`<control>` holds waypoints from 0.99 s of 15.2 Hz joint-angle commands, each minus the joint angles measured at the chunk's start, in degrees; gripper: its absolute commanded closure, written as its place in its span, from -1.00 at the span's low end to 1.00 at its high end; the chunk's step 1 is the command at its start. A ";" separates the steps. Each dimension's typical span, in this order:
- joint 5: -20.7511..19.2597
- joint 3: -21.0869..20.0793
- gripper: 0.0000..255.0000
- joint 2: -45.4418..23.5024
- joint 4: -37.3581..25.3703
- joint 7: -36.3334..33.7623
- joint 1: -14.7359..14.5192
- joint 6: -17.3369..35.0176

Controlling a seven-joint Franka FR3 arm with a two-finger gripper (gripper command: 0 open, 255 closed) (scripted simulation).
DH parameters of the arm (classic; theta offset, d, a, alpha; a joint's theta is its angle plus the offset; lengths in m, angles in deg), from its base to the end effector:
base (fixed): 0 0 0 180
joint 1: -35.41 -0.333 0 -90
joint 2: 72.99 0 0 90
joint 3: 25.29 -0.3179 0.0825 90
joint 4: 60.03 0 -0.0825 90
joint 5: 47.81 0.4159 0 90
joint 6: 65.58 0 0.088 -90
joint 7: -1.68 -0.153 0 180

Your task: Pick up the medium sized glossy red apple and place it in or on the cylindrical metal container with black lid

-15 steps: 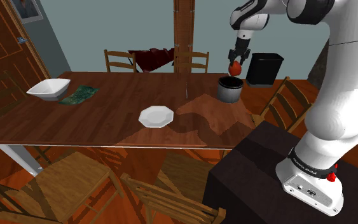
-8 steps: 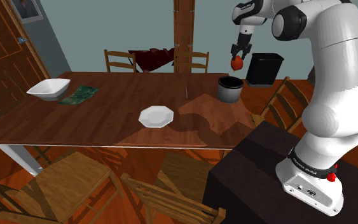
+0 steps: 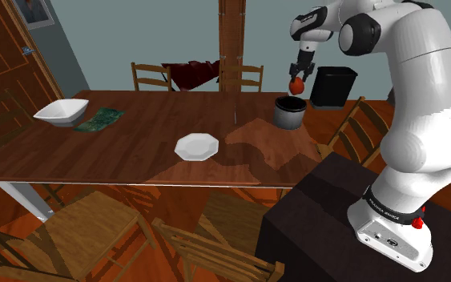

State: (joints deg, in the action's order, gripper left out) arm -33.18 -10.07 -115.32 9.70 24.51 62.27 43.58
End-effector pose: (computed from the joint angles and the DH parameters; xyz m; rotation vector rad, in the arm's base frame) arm 0.6213 -0.4619 0.2881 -3.0260 0.5490 -0.0159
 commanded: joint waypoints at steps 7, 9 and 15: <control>0.64 -0.41 1.00 -2.07 2.72 0.65 -0.07 4.72; 0.82 -0.53 1.00 -2.72 3.19 0.81 -0.05 5.81; 0.95 -0.62 1.00 -3.22 3.48 0.93 -0.03 6.60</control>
State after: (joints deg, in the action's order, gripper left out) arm -32.22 -10.70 -118.37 12.95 25.38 62.19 50.16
